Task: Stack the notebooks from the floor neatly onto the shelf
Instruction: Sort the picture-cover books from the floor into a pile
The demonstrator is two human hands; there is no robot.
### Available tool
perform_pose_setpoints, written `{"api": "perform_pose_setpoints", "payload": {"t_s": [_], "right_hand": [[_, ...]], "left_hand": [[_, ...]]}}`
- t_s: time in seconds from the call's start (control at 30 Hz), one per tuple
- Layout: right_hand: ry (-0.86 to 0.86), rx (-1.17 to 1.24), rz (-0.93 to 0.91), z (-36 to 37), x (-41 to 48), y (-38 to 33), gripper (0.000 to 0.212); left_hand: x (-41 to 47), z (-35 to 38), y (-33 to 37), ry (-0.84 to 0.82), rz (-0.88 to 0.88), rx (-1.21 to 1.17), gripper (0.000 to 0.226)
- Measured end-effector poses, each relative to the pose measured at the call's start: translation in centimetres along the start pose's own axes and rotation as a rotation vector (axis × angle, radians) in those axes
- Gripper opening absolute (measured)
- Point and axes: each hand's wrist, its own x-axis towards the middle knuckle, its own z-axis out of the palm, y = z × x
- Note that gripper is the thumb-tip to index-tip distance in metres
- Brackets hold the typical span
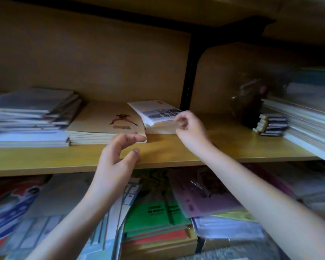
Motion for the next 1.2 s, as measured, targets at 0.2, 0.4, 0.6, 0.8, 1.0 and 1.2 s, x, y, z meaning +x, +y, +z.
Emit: {"api": "perform_pose_setpoints", "payload": {"t_s": [0.2, 0.4, 0.6, 0.8, 1.0, 1.2], "right_hand": [[-0.111, -0.555, -0.554, 1.4, 0.2, -0.8, 0.030], [-0.264, -0.672, -0.495, 2.2, 0.5, -1.8, 0.033], [-0.309, -0.696, -0.434, 3.1, 0.6, -2.6, 0.036], [-0.101, -0.270, -0.459, 2.3, -1.3, -1.3, 0.029], [0.083, -0.177, -0.636, -2.8, -10.8, 5.6, 0.019], [-0.384, -0.500, -0.227, -5.6, -23.6, 19.3, 0.019]], "left_hand": [[-0.1, 0.1, 0.1, 0.009, 0.022, 0.024, 0.021], [0.0, 0.1, -0.1, 0.004, 0.034, 0.035, 0.028], [-0.1, 0.4, -0.3, -0.015, 0.080, 0.064, 0.026], [-1.3, 2.1, -0.5, -0.051, 0.214, 0.089, 0.021], [-5.0, 4.6, -3.4, -0.632, 0.351, 0.352, 0.021], [-10.0, 7.5, -9.2, -1.138, 0.387, 0.644, 0.024]]}}
